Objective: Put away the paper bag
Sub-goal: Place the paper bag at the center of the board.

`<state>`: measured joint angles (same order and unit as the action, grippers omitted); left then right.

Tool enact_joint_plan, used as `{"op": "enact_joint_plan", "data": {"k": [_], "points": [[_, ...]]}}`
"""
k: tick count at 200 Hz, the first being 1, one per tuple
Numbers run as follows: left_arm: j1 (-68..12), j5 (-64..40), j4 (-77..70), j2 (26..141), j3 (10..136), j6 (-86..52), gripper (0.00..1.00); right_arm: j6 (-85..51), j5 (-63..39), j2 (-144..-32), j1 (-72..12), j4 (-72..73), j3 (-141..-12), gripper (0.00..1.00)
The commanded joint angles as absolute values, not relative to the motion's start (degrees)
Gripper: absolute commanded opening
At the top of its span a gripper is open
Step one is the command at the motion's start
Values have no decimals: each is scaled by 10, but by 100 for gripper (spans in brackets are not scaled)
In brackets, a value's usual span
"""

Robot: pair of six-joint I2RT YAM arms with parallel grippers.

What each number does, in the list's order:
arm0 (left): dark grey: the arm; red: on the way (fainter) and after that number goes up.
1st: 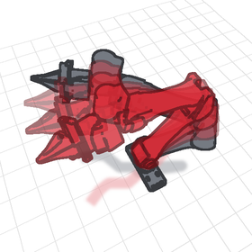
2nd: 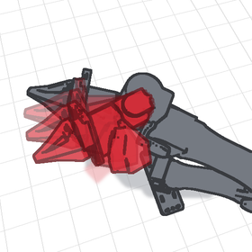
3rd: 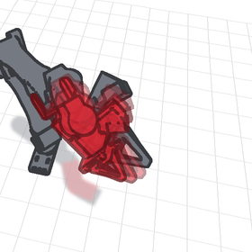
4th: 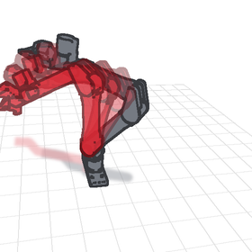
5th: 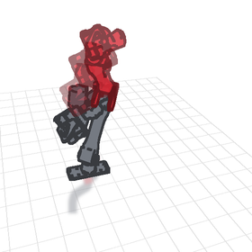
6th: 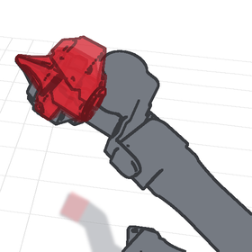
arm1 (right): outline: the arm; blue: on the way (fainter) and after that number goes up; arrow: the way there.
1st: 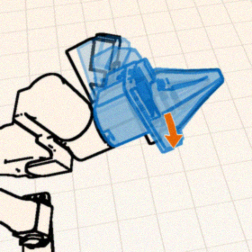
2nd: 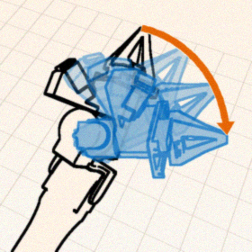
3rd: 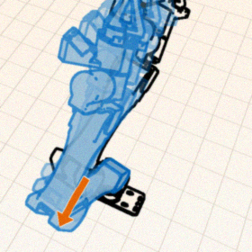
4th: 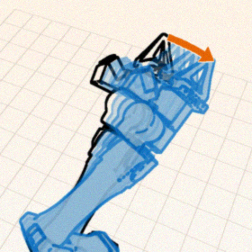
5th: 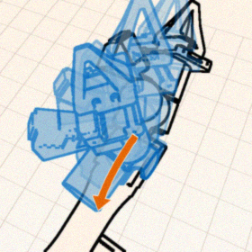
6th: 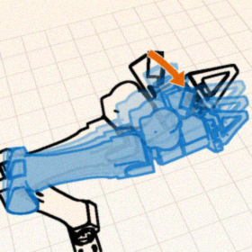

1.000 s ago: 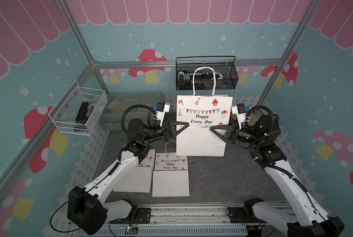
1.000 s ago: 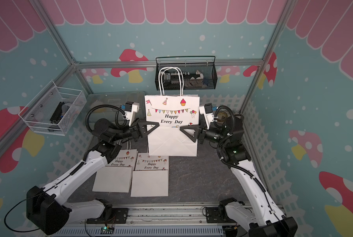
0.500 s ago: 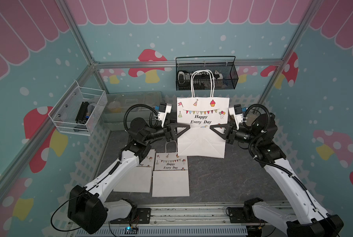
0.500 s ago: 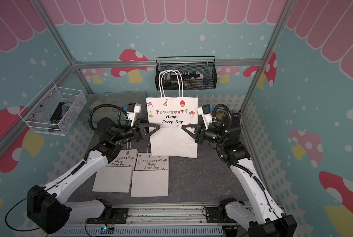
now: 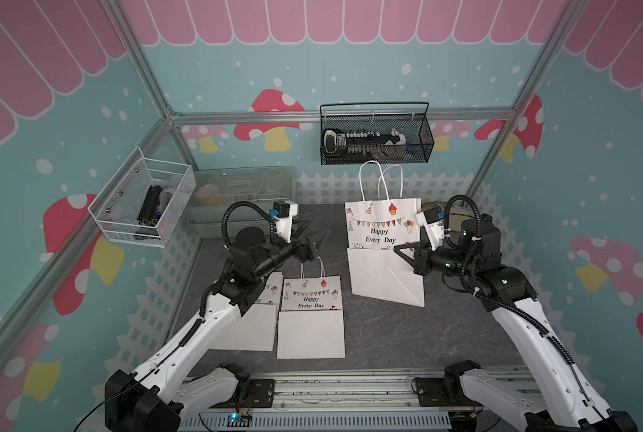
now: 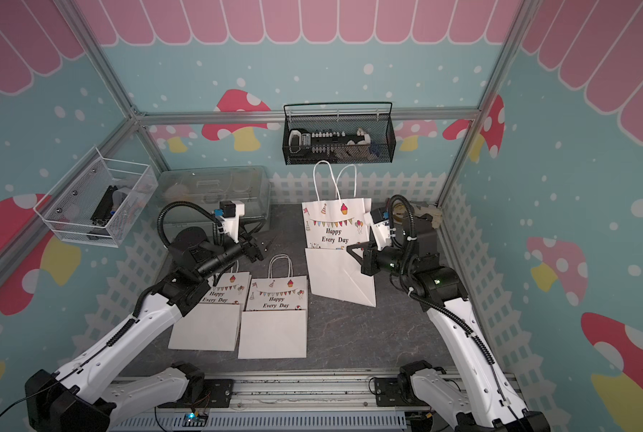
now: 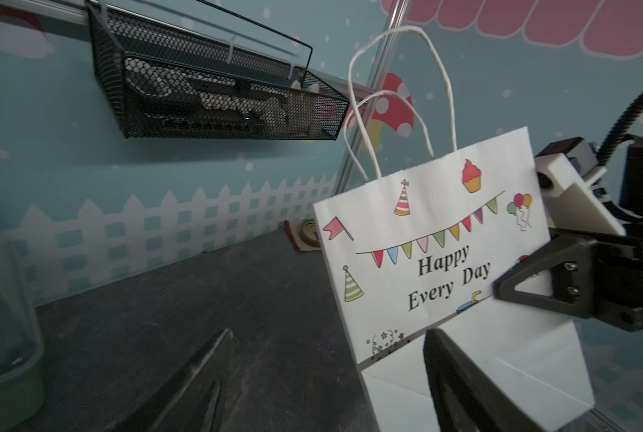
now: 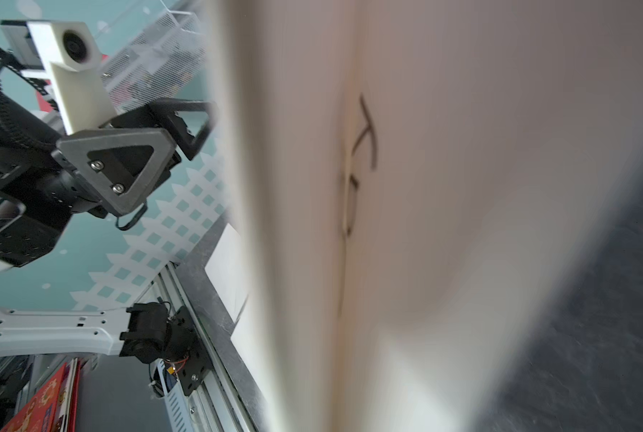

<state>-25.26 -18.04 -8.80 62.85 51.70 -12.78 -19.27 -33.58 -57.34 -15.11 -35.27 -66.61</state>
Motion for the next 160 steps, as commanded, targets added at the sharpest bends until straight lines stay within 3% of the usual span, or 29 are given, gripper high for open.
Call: {"op": "enact_joint_plan", "data": {"k": [1, 58, 102, 160], "points": [[-254, -76, -98, 636, 493, -72, 84, -150, -272, -570, -151, -470, -677, 0], [-254, -52, -170, 716, 459, -64, 85, -174, -338, -579, -144, -492, -630, 0], [-254, -57, -172, 734, 456, -71, 85, -243, -422, -585, -140, -397, -532, 0], [-254, -39, -175, 739, 450, -69, 85, -255, -439, -651, -123, -300, -431, 0]]}}
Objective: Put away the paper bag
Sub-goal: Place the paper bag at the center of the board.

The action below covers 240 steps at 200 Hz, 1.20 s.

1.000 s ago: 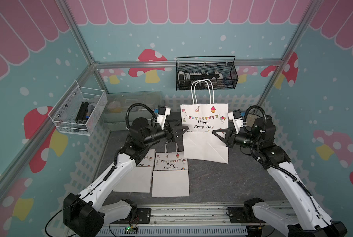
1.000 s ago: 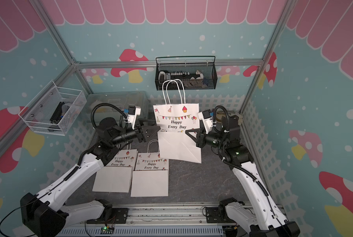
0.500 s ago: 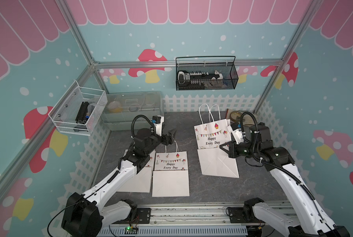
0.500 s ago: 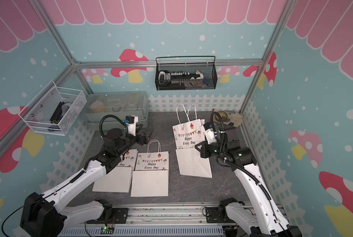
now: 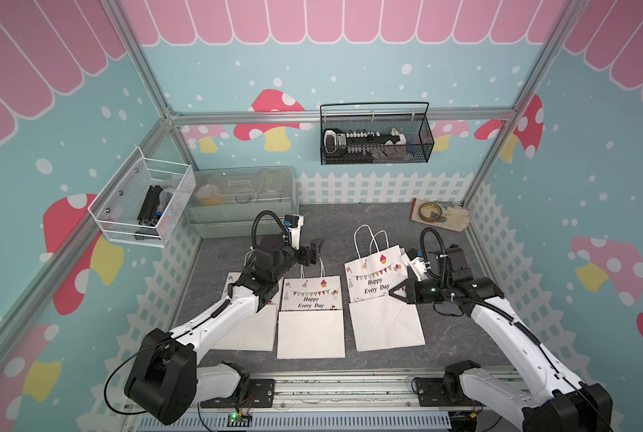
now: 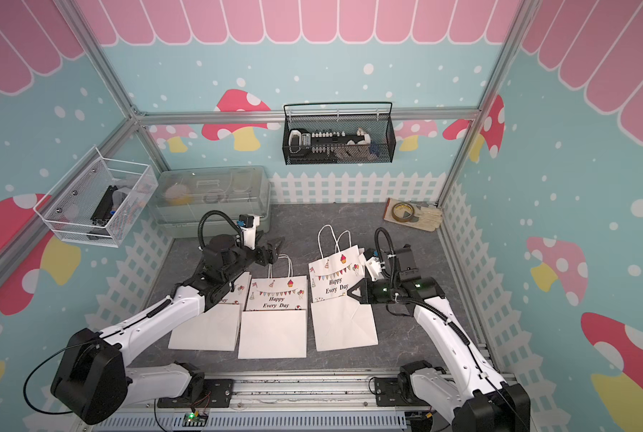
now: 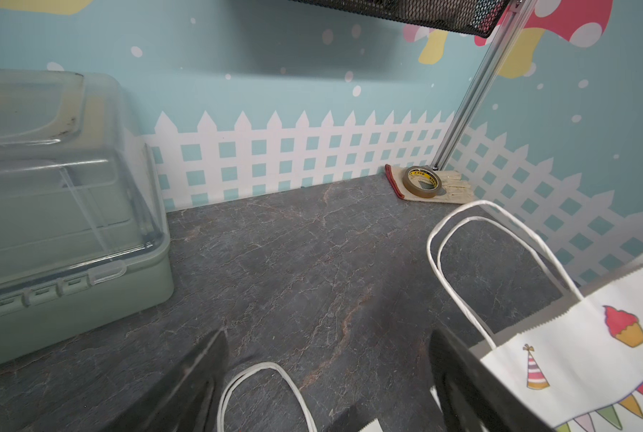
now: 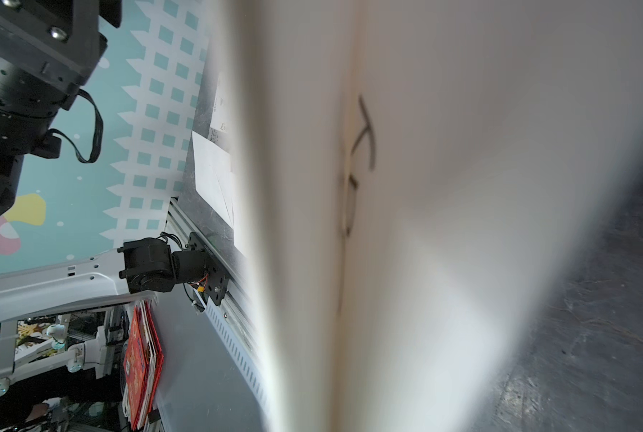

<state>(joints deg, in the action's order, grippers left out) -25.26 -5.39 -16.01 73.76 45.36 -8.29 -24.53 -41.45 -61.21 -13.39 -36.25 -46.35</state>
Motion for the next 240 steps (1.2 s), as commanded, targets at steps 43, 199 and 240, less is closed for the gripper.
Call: {"op": "enact_joint_plan", "data": {"k": [43, 199, 240], "points": [[-254, -29, -174, 742, 447, -69, 85, -237, -432, -722, -91, -259, -407, 0], [-254, -26, -168, 756, 456, -65, 85, -212, -336, -816, -81, -211, -384, 17], [-254, -26, -167, 758, 457, -65, 85, -212, -341, -819, -87, -213, -388, 9]]}}
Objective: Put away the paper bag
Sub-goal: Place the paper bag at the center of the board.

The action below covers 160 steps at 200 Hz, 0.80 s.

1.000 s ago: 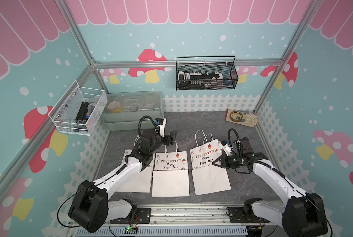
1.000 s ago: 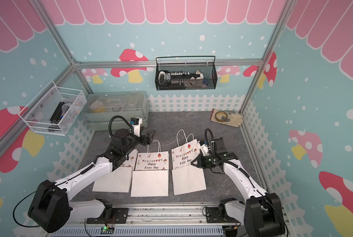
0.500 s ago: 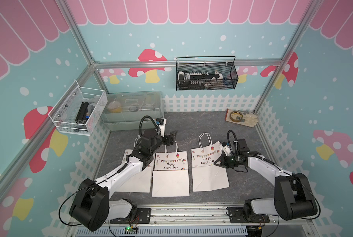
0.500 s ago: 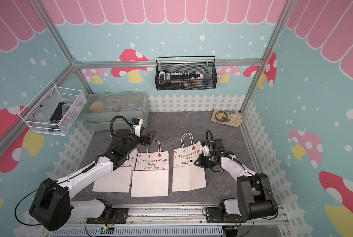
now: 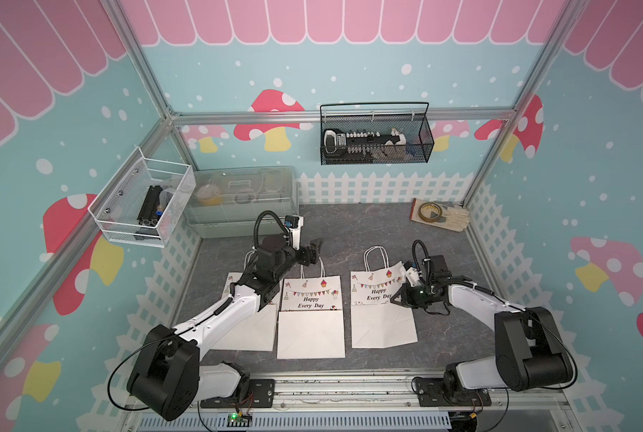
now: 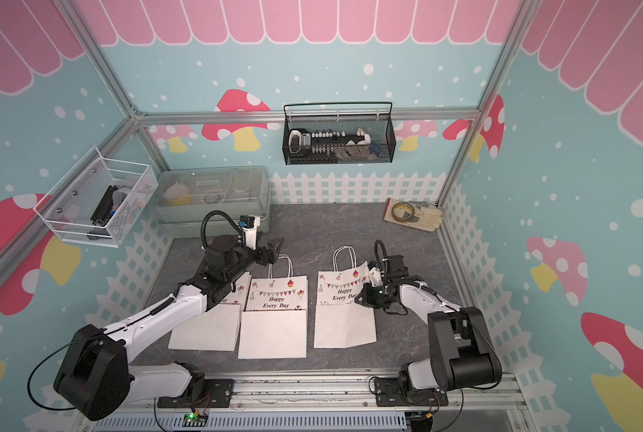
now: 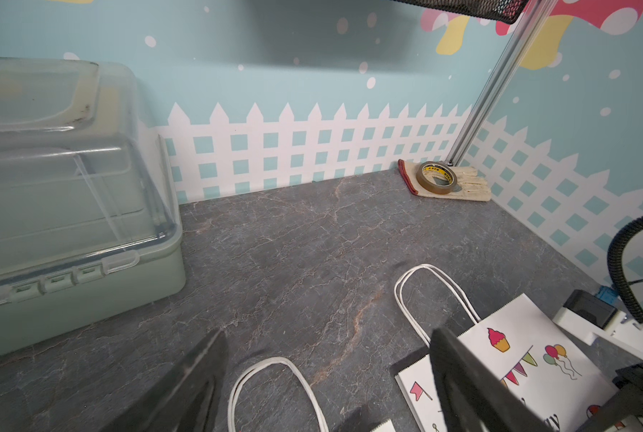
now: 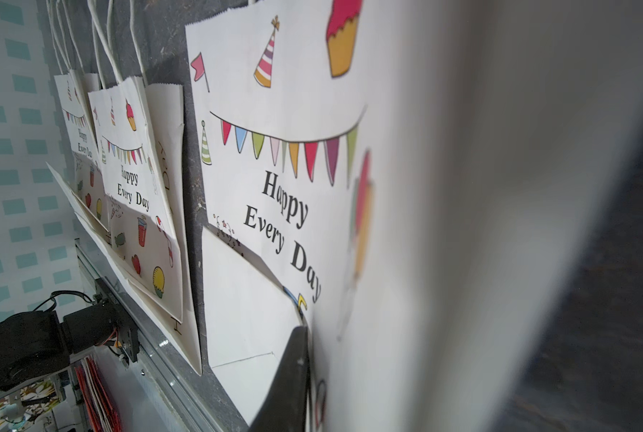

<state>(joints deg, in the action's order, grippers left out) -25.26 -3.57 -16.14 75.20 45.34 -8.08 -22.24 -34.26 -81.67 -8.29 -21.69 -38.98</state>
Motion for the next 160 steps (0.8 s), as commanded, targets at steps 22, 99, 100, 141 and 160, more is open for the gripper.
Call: {"op": "enact_joint_plan", "data": {"k": [22, 99, 100, 141, 160], "points": [[-254, -25, -167, 759, 458, -65, 85, -213, -343, -816, -95, -214, -383, 8], [-254, -26, -165, 761, 461, -64, 85, -229, -348, -796, -104, -203, -365, 9], [-254, -27, -165, 761, 461, -64, 85, -229, -348, -796, -104, -203, -365, 9], [-254, -23, -165, 759, 458, -64, 85, -225, -252, -762, -105, -240, -382, 44], [-254, -15, -162, 758, 459, -58, 85, -220, -173, -732, -105, -256, -389, 60]]}}
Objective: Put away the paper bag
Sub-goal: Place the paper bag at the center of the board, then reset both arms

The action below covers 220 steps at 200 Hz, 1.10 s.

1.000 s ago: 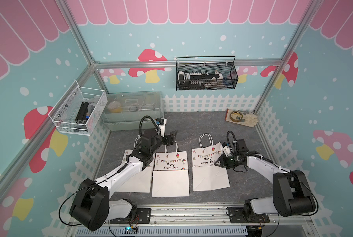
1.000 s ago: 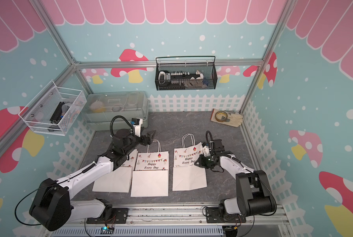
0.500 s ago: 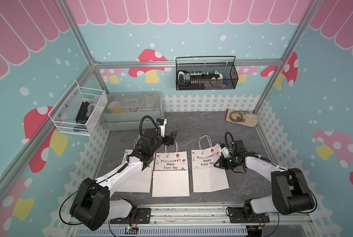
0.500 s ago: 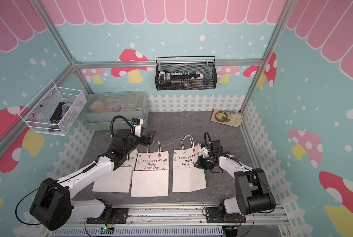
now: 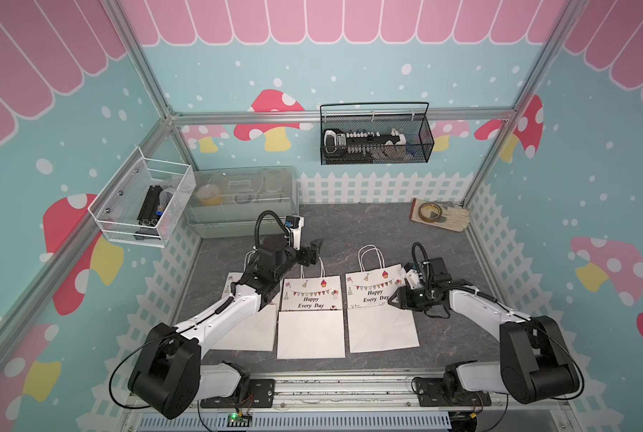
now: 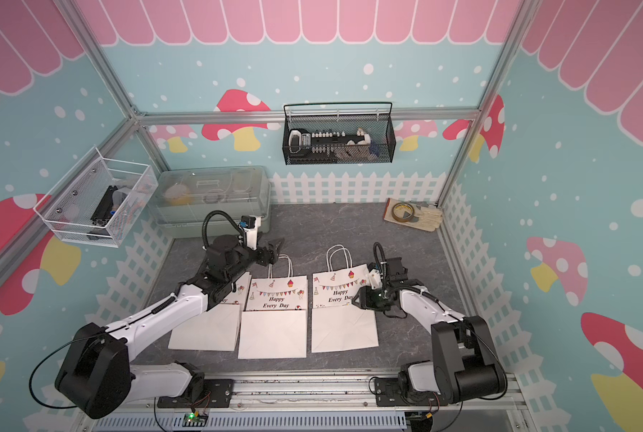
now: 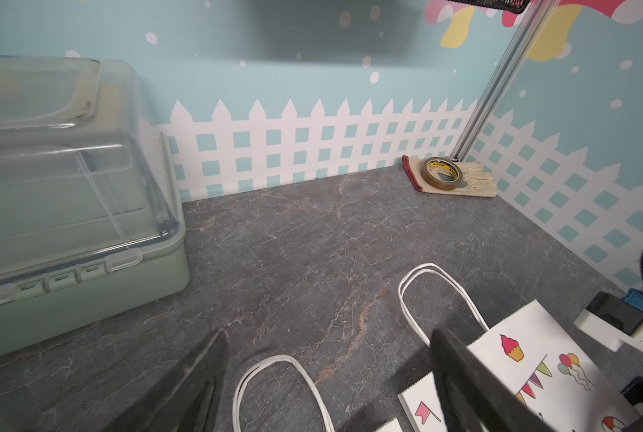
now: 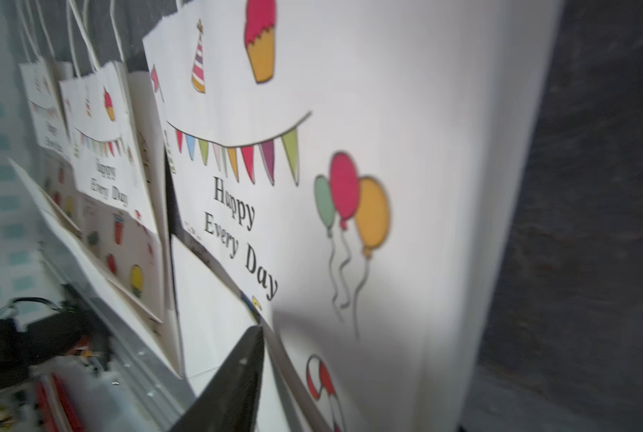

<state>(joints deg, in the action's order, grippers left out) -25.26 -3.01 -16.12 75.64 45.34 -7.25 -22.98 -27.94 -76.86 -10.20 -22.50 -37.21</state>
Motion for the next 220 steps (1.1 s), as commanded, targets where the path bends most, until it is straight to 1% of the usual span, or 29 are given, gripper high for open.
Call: {"op": "enact_joint_plan", "data": {"k": [1, 8, 22, 49, 54, 75, 86, 96, 119, 129, 149, 160, 171, 182, 201, 220], "points": [[-254, -14, -162, 757, 459, -57, 85, -219, -170, -731, -105, -256, -390, 60], [-254, -11, -160, 756, 459, -55, 85, -218, -159, -726, -105, -258, -393, 65], [-253, -5, -158, 752, 456, -53, 85, -215, -152, -728, -105, -257, -396, 70], [-253, 12, -147, 738, 452, -48, 85, -203, -157, -743, -105, -257, -407, 75], [-253, 17, -144, 734, 452, -46, 85, -203, -155, -742, -105, -257, -409, 78], [-253, 42, -125, 706, 448, -43, 85, -200, -130, -703, -105, -257, -420, 84], [-253, 66, -107, 686, 444, -35, 85, -196, -102, -668, -105, -251, -426, 87], [-253, 110, -88, 669, 439, -18, 85, -192, -77, -634, -105, -237, -429, 88], [-251, 222, -43, 632, 418, 17, 85, -179, 0, -579, -104, -181, -421, 99], [-249, 265, -44, 616, 400, 27, 85, -165, 37, -569, -104, -152, -416, 99], [-237, 306, -85, 600, 349, 63, 86, -112, 106, -576, -104, -85, -407, 99], [-207, 321, -97, 610, 329, 74, 86, -76, 151, -591, -103, -35, -397, 99], [-183, 322, -120, 624, 310, 65, 86, -41, 194, -611, -102, 41, -372, 99], [-162, 306, -174, 635, 281, 48, 86, 0, 220, -631, -99, 135, -334, 99], [-128, 240, -297, 647, 237, 43, 86, 34, 249, -678, -93, 293, -269, 99], [-80, 157, -400, 681, 216, 39, 86, 21, 262, -736, -81, 370, -233, 99]]}}
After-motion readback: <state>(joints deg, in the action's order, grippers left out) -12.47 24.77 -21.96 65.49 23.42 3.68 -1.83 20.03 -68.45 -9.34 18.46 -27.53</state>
